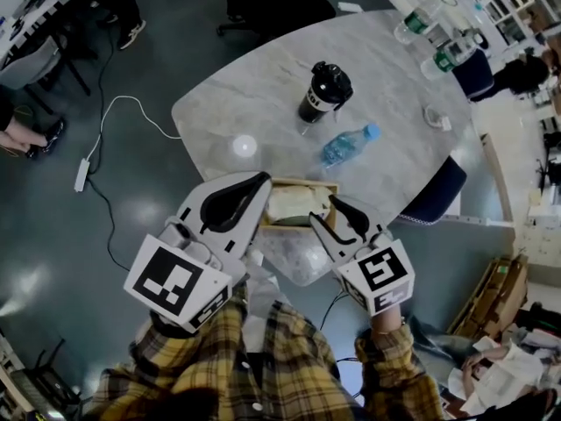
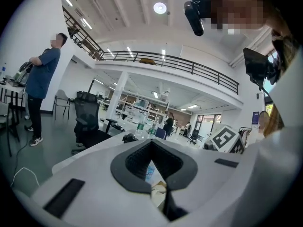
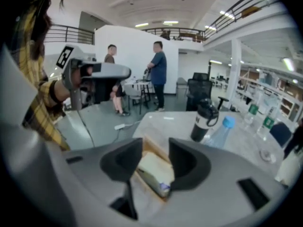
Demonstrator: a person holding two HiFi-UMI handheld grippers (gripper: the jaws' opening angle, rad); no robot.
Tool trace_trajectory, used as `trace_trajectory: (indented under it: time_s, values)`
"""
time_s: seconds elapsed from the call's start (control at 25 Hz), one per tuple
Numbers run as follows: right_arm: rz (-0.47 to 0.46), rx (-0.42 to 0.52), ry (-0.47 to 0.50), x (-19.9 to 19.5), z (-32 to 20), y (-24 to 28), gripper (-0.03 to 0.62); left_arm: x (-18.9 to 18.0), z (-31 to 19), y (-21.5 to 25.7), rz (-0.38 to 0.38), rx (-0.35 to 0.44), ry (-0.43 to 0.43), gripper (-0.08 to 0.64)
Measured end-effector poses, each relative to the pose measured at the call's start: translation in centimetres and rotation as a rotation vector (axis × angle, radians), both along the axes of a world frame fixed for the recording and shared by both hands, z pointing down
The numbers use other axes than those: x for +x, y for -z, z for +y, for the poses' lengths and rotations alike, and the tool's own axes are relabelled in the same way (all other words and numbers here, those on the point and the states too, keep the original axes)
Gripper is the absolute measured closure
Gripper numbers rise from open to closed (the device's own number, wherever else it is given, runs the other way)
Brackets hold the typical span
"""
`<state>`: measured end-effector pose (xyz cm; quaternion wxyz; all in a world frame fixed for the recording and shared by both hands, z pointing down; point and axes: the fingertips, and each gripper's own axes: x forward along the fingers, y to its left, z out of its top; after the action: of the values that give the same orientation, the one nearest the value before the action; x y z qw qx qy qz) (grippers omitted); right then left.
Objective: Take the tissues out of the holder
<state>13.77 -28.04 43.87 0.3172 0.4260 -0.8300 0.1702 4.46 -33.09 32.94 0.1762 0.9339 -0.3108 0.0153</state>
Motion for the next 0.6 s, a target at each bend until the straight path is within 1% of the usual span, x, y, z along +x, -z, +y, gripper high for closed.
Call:
trace_trajectory:
  time_s: [0.08, 0.24, 0.32, 0.44, 0.6]
  values:
    - [0.024, -0.03, 0.041, -0.2, -0.1, -1.5, 0.436, -0.2, 0.0, -0.6, -0.004, -0.014, 0.009, 0.543]
    - [0.036, -0.13, 0.128, -0.8, 0.5, -4.8, 0.436, -0.6, 0.2, -1.8, -0.004, -0.08, 0.033, 0.543]
    - [0.056, -0.172, 0.169, -1.0, 0.6, -6.5, 0.436, -0.8, 0.2, -2.4, -0.005, -0.097, 0.037, 0.543]
    - [0.119, -0.246, 0.245, -0.7, 0.9, -9.5, 0.436, -0.7, 0.2, -3.3, -0.007, -0.107, 0.034, 0.542]
    - [0.247, -0.328, 0.378, -0.4, 1.6, -13.1, 0.436, -0.9, 0.2, -4.3, 0.0, -0.131, 0.047, 0.542]
